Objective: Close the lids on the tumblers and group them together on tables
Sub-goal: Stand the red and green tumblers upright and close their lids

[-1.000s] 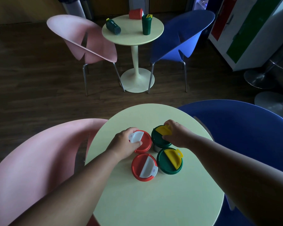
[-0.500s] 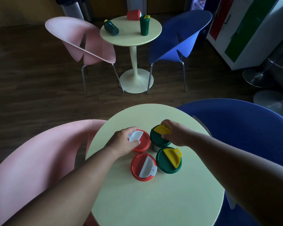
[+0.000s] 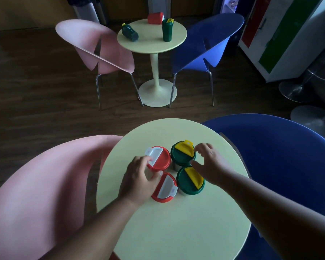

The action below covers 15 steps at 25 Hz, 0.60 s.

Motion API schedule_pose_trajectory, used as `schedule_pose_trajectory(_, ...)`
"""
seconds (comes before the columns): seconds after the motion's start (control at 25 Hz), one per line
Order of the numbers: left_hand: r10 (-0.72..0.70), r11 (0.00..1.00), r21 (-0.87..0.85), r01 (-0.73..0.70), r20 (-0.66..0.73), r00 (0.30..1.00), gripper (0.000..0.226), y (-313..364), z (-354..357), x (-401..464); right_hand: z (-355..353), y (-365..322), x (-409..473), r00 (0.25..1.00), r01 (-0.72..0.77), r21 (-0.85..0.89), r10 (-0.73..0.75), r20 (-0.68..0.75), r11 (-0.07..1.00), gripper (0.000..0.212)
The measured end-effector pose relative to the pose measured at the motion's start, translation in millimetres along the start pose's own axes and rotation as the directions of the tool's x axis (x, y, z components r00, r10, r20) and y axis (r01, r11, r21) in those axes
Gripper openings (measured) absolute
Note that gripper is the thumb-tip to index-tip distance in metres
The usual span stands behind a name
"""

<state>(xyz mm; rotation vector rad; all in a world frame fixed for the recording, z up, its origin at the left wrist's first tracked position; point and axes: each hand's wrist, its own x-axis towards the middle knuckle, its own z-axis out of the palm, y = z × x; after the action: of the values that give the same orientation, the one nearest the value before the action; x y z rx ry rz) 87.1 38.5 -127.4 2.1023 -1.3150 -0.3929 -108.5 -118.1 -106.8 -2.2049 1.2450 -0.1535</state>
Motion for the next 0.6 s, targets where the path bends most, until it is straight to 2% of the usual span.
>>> schedule_pose_trajectory(0.12,-0.035,0.999,0.009,0.034,0.096,0.995,0.062,8,5,-33,5,13,-26,0.993,0.065,0.022,-0.067,0.102,0.998,0.043)
schedule_pose_trajectory(0.32,-0.091,0.992,0.098,0.081,0.105,0.990,0.086,18,16,-45,1,20,-34,0.953,0.189,-0.054,-0.170,0.250,0.981,0.072)
schedule_pose_trajectory(0.44,-0.105,0.983,0.161,0.090,0.084,0.991,0.088,18,22,-45,2,20,-34,0.912,0.304,-0.185,-0.229,0.340,0.935,0.089)
schedule_pose_trajectory(0.6,-0.087,0.951,0.306,0.045,0.125,0.988,0.082,19,19,-41,1,20,-35,0.887,0.357,-0.290,-0.225,0.403,0.888,0.093)
